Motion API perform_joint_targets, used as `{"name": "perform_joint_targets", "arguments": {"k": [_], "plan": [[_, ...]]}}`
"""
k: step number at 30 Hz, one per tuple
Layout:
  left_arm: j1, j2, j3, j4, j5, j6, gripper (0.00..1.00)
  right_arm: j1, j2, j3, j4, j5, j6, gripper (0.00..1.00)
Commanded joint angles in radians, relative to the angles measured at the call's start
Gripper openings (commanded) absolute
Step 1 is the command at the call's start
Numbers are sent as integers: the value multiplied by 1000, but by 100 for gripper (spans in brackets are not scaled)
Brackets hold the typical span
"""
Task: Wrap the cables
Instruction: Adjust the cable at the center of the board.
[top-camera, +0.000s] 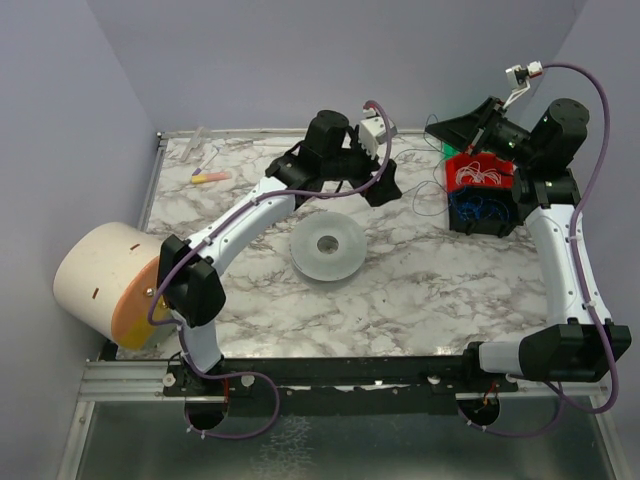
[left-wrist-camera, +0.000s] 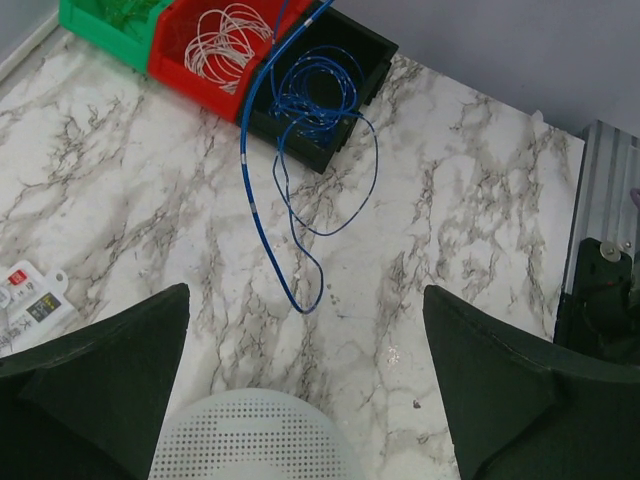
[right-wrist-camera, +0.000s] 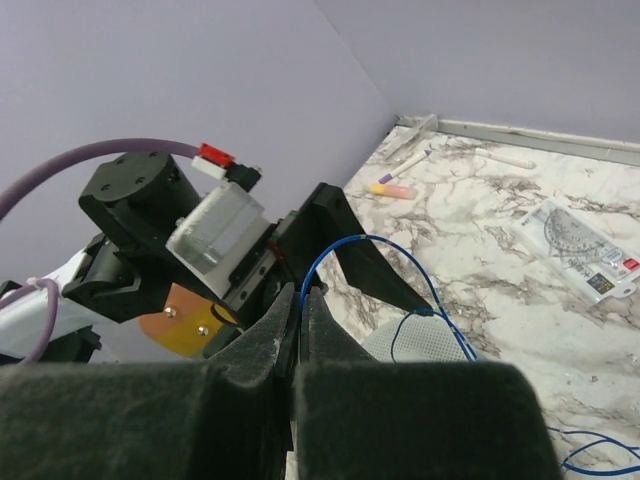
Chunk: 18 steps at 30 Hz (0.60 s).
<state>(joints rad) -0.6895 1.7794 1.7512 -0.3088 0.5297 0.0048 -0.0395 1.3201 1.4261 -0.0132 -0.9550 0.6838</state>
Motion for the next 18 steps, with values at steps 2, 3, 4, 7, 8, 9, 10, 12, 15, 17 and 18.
{"name": "perform_joint_targets", "arguments": {"k": [2,3,4,7,8,9,10,12,15,17,18], "plan": [[-13,84,94,-11,-14,0,97,-1,-16,-6,5,-16,15,1],[-14,95,104,-12,-17,-1,93,-2,-17,-7,5,-20,18,1],[-15,105,111,-13,-17,0,85,-1,-18,-9,5,-22,19,1],[-17,129,127,-15,-1,-29,27,-2,-18,-12,4,-24,13,1],[-17,134,131,-18,-7,-34,8,-2,-16,-12,5,-24,4,1],[-18,135,136,-24,-16,-36,0,-1,-13,-9,4,-23,-9,1],[-18,132,142,-30,-32,-38,0,-2,-9,-7,-9,-21,-27,1],[-18,112,151,-44,-115,-40,0,-2,0,-3,-44,-15,-72,4],[-17,66,188,-80,-347,-29,0,-1,9,0,-116,6,-184,21],[-18,25,208,-90,-526,-11,0,-1,18,12,-187,34,-288,52],[-16,5,215,-90,-598,20,0,-1,25,19,-230,54,-352,63]]}}
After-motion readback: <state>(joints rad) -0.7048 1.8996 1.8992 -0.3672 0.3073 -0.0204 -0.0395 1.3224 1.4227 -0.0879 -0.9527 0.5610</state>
